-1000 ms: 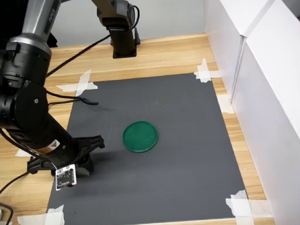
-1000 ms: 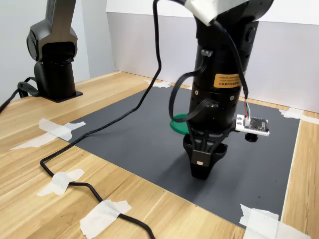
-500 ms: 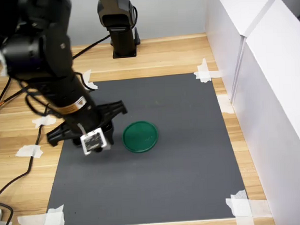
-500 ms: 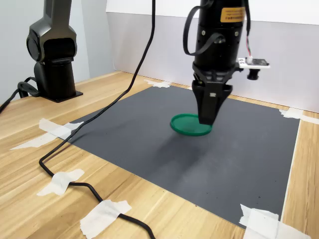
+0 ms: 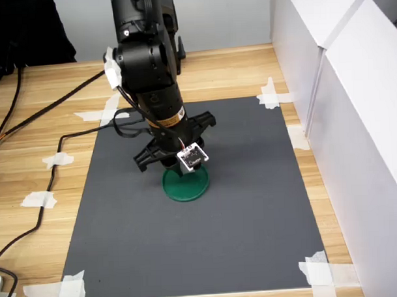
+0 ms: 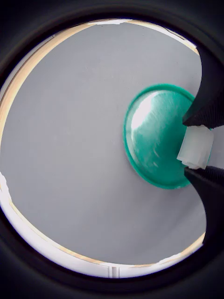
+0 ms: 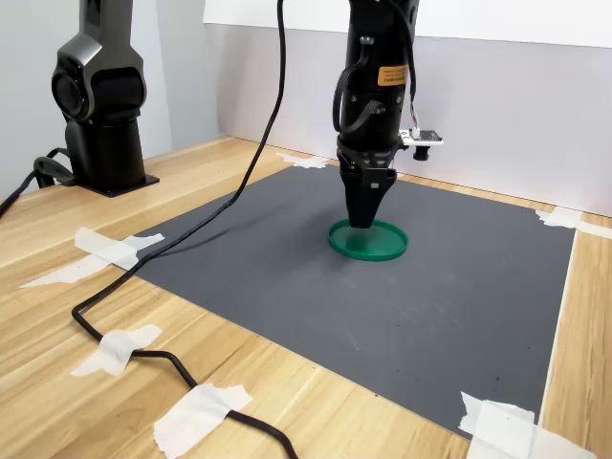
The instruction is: Grasp a white terminal and put it on the green lid.
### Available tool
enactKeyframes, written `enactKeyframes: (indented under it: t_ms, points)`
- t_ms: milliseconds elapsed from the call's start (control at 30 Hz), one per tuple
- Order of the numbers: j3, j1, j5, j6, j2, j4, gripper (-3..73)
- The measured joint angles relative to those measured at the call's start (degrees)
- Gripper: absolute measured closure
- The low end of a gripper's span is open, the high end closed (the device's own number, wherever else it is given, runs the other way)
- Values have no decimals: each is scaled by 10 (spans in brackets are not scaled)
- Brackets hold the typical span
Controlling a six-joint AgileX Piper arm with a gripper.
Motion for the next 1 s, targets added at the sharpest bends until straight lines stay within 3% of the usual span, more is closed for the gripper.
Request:
enactKeyframes:
  t_ms: [100,300,567,667,767,867,1000]
  points:
    - [0,0,-6,4,-1,-15,381]
    - [0,0,-6,5,-1,-11,368]
    - [5,0,-4,11,-17,-7,67]
    - [26,0,-17,16,-46,-10,18]
    - [59,-5,-43,19,-99,-6,23]
    - [96,-26,-71,28,-163,3,88]
    - [146,-76,-110,44,-251,5,289]
